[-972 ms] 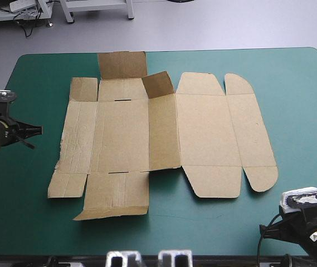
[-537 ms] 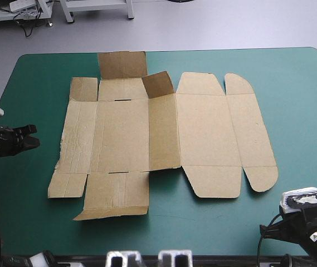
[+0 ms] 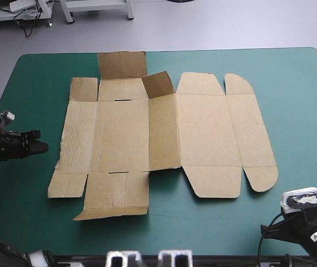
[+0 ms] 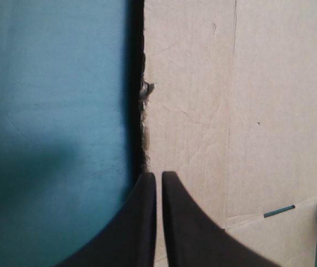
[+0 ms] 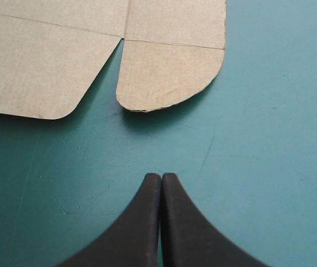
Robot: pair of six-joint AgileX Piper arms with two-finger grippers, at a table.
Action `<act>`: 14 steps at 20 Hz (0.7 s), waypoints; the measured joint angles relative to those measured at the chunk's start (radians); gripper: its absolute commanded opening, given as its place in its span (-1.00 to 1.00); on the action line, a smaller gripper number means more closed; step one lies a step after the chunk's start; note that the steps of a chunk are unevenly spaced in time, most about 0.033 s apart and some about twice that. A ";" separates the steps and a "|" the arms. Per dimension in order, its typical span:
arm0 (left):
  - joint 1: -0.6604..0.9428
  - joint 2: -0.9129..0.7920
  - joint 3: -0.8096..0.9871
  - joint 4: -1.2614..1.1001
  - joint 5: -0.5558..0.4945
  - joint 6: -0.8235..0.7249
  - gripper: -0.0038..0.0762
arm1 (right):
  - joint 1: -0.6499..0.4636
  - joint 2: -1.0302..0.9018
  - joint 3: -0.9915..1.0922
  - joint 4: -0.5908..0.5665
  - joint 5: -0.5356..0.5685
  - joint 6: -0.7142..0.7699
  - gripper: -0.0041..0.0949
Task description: Fold the box
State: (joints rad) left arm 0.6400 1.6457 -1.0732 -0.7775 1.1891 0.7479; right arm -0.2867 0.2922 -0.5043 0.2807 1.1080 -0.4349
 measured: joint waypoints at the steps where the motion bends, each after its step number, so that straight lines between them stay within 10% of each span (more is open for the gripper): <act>1: 0.000 0.000 0.000 0.002 0.002 0.012 -0.52 | 0.000 0.000 0.000 0.000 0.000 0.000 -0.96; 5: 0.000 0.000 0.000 0.013 0.006 0.046 0.14 | 0.000 0.000 0.000 0.000 0.000 0.000 -0.96; 14: 0.000 0.128 0.000 -0.003 0.005 0.046 0.14 | 0.000 0.000 0.000 0.000 0.003 0.000 -0.96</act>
State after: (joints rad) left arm 0.6400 1.7740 -1.0732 -0.7805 1.1940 0.7943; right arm -0.2867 0.2922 -0.5043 0.2807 1.1114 -0.4349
